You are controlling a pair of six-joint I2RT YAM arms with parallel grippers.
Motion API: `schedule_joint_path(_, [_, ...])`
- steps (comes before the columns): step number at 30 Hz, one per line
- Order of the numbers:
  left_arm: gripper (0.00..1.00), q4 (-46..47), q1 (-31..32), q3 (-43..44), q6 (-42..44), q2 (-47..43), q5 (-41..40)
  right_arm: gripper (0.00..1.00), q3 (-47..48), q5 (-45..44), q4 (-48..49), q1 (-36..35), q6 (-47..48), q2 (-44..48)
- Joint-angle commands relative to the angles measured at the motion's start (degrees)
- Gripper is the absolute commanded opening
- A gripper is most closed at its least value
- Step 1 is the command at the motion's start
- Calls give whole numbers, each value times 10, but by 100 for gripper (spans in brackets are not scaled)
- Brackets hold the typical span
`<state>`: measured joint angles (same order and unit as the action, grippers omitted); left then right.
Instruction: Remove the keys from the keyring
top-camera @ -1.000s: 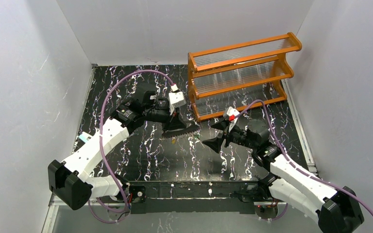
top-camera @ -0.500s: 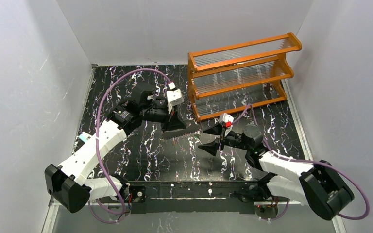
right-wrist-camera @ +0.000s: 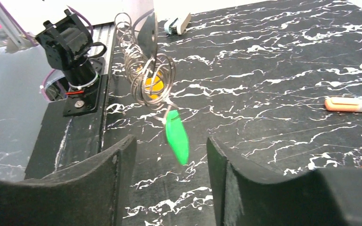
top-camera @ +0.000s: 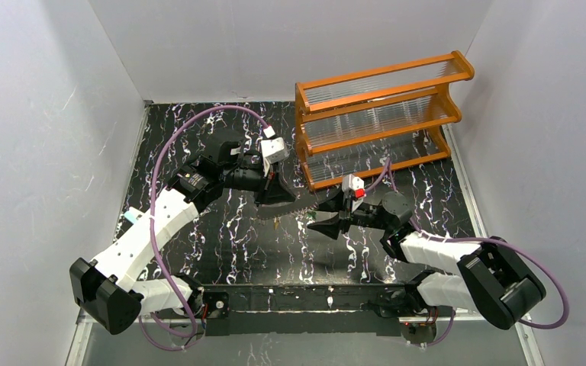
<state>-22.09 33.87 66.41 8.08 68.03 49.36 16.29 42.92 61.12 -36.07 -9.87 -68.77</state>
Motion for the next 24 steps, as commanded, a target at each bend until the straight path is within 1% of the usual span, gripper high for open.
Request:
schedule_joint_path(1, [0, 16, -1, 23, -13, -16, 23, 58, 24, 35, 48, -1, -7, -7])
schedule_joint_path(3, [0, 19, -1, 21, -13, -18, 24, 43, 24, 34, 42, -1, -5, 0])
schedule_joint_path(4, [0, 21, -1, 19, -14, -19, 23, 37, 23, 33, 36, -1, -1, 4])
schedule_joint_path(5, [0, 23, -1, 17, -14, -22, 21, 34, 23, 30, 29, -2, 3, 9])
schedule_joint_path(8, [0, 27, -1, 9, -14, -30, 16, 16, 21, 24, -1, -1, 17, 25])
schedule_joint_path(11, [0, 36, -1, 1, -15, -39, 10, 3, 21, 18, -24, -1, 24, 39])
schedule_joint_path(14, [0, 40, -1, -10, -15, -51, -2, 1, 29, 8, -68, 0, 38, 55])
schedule_joint_path(19, [0, 48, -1, -47, -8, -80, -43, 1, 57, -31, -219, -1, 74, 94])
schedule_joint_path(22, [0, 86, -1, -91, -19, -105, -81, 1, 83, -56, -321, -1, 96, 123])
schedule_joint_path(24, [0, 137, -1, -134, -43, -123, -106, 1, 109, -68, -395, -1, 126, 138])
